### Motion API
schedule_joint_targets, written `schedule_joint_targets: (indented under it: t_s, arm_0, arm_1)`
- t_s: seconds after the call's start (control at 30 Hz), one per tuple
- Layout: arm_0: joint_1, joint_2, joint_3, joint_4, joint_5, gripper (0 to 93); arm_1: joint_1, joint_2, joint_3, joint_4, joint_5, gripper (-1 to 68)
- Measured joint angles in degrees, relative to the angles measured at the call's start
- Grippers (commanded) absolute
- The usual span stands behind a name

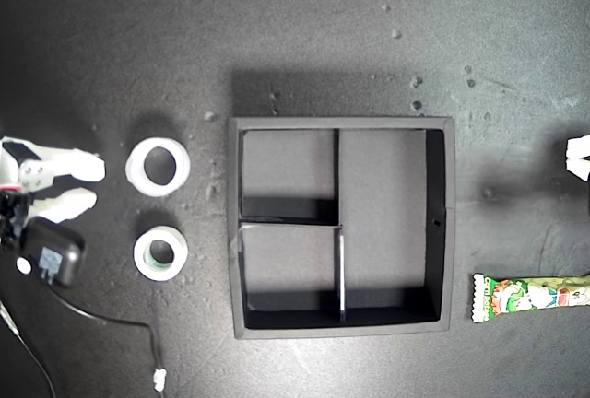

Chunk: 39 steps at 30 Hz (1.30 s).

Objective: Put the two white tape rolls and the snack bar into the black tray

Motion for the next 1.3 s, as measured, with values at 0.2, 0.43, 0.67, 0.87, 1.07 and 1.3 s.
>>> schedule_joint_targets:
  t_s: [0.2, 0.43, 0.67, 0.87, 1.07, 1.3]
  arm_0:
    - [-0.26, 0.0, 0.0, -2.11, 1.93, 10.5]
    - [-0.26, 0.0, -0.44, -8.79, 5.36, 12.4]
    - [-0.26, -0.7, -6.77, -8.53, 10.46, 13.0]
    - [-1.58, -21.27, -21.36, -10.55, 19.78, 13.7]
    - [-1.49, -46.32, -34.1, -14.68, 26.54, 13.9]
    - [-1.49, -62.05, -38.14, -18.72, 27.42, 14.4]
  arm_1:
    - [0.09, 0.0, 0.0, 0.09, -0.09, -0.2]
    - [0.0, 0.0, 0.0, 0.09, -0.09, -0.2]
    - [0.0, 0.0, 0.09, 0.09, -0.09, -0.2]
    - [0.26, 0.0, 0.09, 0.09, -0.09, -0.2]
    - [0.53, 0.0, 0.09, 0.09, -0.09, -0.2]
    - [0.35, 0.0, 0.09, 0.09, -0.09, -0.2]
